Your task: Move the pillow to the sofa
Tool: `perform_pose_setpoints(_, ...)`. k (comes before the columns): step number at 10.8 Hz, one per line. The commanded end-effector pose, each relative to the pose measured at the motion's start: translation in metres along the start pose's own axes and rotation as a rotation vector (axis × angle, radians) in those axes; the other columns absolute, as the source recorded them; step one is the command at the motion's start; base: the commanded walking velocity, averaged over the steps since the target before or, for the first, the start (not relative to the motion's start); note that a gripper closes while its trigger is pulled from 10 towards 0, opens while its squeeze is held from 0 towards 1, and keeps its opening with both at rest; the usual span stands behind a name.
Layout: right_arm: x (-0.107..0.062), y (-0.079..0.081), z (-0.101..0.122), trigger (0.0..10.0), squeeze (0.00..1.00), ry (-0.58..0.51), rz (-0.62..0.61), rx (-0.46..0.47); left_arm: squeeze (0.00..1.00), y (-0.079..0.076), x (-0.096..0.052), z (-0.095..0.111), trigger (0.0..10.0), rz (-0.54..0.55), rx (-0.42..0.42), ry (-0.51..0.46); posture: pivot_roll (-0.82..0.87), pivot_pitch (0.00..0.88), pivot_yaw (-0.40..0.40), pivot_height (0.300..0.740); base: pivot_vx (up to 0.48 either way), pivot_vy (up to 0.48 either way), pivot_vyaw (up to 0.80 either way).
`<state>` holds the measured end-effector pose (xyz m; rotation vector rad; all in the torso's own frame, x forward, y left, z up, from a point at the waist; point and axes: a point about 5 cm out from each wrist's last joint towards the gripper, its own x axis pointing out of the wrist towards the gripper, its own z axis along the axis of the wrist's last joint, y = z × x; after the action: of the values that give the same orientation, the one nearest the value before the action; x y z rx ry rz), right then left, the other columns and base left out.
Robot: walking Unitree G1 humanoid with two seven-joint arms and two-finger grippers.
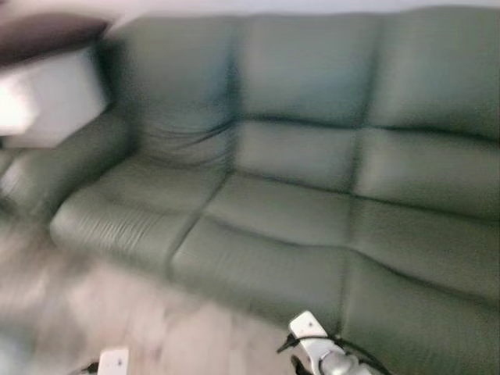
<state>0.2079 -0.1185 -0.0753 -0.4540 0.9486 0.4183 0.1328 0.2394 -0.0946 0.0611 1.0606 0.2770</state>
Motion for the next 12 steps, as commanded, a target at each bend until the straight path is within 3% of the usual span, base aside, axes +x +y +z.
perform_pose_setpoints(1,0.001,0.005,0.007,10.0,0.0,-0.024,0.01,-0.007,0.0,0.004,0.0,0.002,10.0,0.011,-0.008,-0.003,-0.08,0.0,0.056,0.74,0.0,0.0,0.8)
perform_pose_setpoints(4,0.001,0.004,0.007,10.0,0.0,-0.021,0.004,0.022,0.0,0.002,0.0,0.0,10.0,0.013,-0.074,0.007,-0.08,0.0,0.056,0.74,0.0,0.0,0.15)
perform_pose_setpoints(8,0.001,0.001,0.008,10.0,0.0,-0.02,0.001,-0.016,0.0,-0.001,0.0,0.0,10.0,0.005,-0.11,0.004,-0.09,0.0,0.025,0.74,0.0,0.0,0.0)
perform_pose_setpoints(12,0.0,-0.008,0.008,10.0,0.0,-0.022,-0.018,-0.032,0.0,-0.011,-0.001,-0.005,10.0,0.008,-0.25,0.019,-0.09,0.0,-0.021,0.74,0.0,0.0,0.0)
